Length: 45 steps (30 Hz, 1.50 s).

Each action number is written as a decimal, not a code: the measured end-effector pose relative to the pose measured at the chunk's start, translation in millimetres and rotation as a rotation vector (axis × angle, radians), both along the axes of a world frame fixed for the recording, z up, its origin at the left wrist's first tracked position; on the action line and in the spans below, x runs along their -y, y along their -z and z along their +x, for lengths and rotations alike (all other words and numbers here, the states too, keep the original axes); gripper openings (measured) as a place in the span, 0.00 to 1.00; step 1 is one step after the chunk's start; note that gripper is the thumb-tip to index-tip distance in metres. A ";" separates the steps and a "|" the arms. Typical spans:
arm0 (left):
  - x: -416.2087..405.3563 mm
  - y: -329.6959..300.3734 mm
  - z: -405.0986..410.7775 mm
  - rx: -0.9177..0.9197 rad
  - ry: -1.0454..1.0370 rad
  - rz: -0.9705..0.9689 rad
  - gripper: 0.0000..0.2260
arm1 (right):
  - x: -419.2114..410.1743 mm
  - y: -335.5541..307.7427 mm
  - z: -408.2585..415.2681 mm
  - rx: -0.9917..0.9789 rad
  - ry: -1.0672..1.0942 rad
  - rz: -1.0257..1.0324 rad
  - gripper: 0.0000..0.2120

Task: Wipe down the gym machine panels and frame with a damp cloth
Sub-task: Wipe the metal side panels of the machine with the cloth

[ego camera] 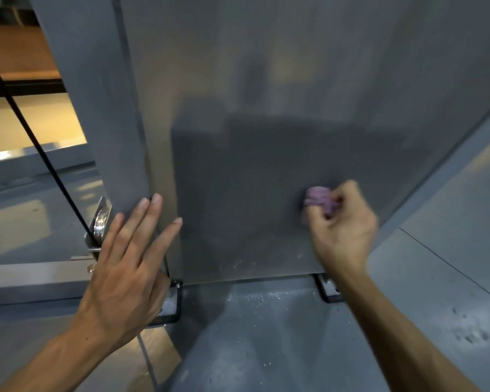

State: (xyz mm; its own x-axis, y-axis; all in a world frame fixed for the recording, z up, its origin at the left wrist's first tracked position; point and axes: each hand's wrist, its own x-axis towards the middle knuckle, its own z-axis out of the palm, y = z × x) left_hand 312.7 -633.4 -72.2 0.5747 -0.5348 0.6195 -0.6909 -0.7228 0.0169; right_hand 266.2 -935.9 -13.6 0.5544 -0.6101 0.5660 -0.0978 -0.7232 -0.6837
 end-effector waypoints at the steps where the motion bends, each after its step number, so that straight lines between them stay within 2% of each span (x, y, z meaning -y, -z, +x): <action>1: 3.5 -0.1 -1.4 -0.011 0.010 0.002 0.31 | -15.0 2.2 1.5 -0.033 -0.087 -0.052 0.12; 3: 11.3 -0.4 -4.2 -0.018 0.045 0.023 0.31 | -36.0 5.9 1.8 -0.114 -0.164 -0.216 0.18; 6: 21.3 -3.3 -7.5 -0.023 0.079 0.036 0.31 | -26.5 2.0 -1.8 -0.162 -0.137 -0.318 0.19; 8: 22.7 -2.4 -8.8 -0.024 0.088 0.054 0.30 | 3.2 -4.1 -8.5 -0.155 -0.050 -0.245 0.17; 11: 23.4 -3.8 -8.8 -0.015 0.109 0.118 0.32 | 58.6 -23.6 -18.3 -0.044 0.154 -0.053 0.14; 13: 28.8 -5.2 -8.1 0.011 0.112 0.188 0.33 | 73.1 -30.9 -20.4 -0.023 0.210 -0.027 0.13; 17: 56.4 -10.8 -3.6 0.059 0.163 0.209 0.33 | 44.9 -22.2 -14.6 -0.037 0.159 0.013 0.14; 20: 81.5 -20.0 0.2 0.135 0.244 0.222 0.32 | 27.0 -13.8 -14.6 -0.070 -0.017 -0.133 0.17; 22: 96.3 -27.2 1.7 0.181 0.294 0.251 0.32 | 35.9 -13.8 -16.8 -0.063 -0.047 -0.173 0.17; 26: 118.4 -47.1 10.3 0.241 0.377 0.349 0.33 | 66.8 -31.5 -23.6 0.040 0.024 -0.148 0.14; 30: 135.4 -73.3 14.2 0.212 0.404 0.411 0.34 | 111.5 -76.9 -27.5 0.227 0.189 -0.061 0.08; 33: 144.3 -80.4 9.7 0.189 0.411 0.413 0.33 | 131.1 -94.9 -27.7 0.298 0.206 -0.056 0.07; 36: 147.2 -79.1 7.7 0.168 0.399 0.405 0.33 | 134.4 -72.2 -24.1 0.259 0.205 -0.031 0.08; 41: 148.1 -74.1 5.2 0.131 0.367 0.372 0.34 | 131.7 -13.5 -35.4 -0.047 0.245 0.087 0.10; 43: 148.3 -73.9 4.7 0.126 0.364 0.361 0.34 | 133.4 -25.1 -36.9 -0.023 0.247 0.088 0.09; 45: 148.3 -74.1 3.9 0.119 0.358 0.356 0.34 | 133.9 -54.3 -34.9 0.097 0.235 0.066 0.09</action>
